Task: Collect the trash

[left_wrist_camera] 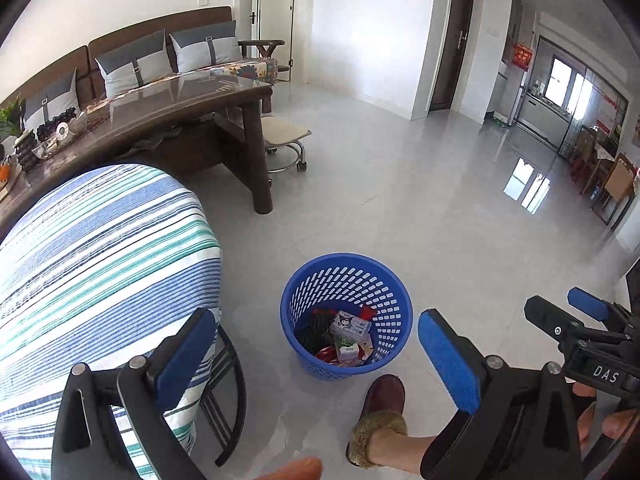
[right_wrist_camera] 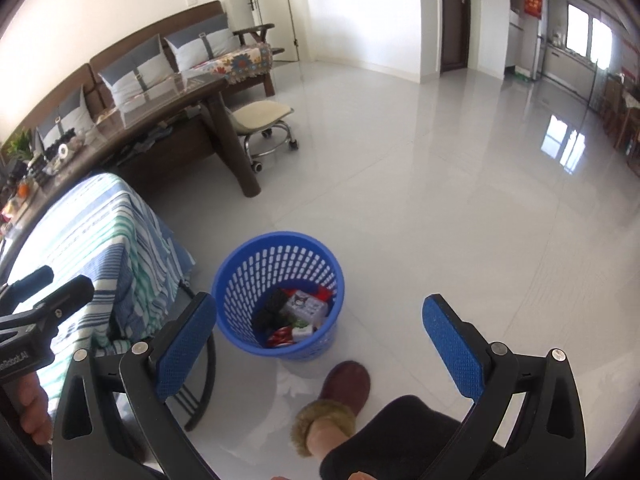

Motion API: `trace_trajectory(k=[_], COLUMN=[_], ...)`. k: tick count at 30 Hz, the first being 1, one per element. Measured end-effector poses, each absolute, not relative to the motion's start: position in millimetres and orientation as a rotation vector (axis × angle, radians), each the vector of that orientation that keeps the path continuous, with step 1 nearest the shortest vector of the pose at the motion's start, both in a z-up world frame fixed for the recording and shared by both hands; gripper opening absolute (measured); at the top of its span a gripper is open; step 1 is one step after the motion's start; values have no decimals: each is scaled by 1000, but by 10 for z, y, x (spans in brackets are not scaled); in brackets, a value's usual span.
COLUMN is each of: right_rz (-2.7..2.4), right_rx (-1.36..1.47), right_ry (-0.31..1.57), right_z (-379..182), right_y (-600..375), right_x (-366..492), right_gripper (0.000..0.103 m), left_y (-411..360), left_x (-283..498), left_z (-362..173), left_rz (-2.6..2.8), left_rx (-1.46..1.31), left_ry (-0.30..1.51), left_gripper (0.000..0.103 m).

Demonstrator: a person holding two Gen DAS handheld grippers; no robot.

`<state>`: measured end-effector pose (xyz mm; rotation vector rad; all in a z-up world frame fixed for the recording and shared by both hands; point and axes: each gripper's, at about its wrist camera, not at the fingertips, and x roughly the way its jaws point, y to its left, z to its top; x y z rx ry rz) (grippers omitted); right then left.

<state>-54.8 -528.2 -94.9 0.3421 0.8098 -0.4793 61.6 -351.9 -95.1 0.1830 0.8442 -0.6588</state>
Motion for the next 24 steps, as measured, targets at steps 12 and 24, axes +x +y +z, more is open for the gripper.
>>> trace_trajectory(k=[12,24], right_rz=[-469,-448], right_rx=[306,277], right_ry=[804,817], right_z=[-774,-791], right_y=[-4972,-4777], right_x=[-718,-722], right_gripper=[103,103], left_y=[-3406,-3362], left_x=[453,461], left_z=[-730,-763], left_rz=[-637,-632], left_rx=[241,247], left_ry=[802,804], left_gripper=[103,103])
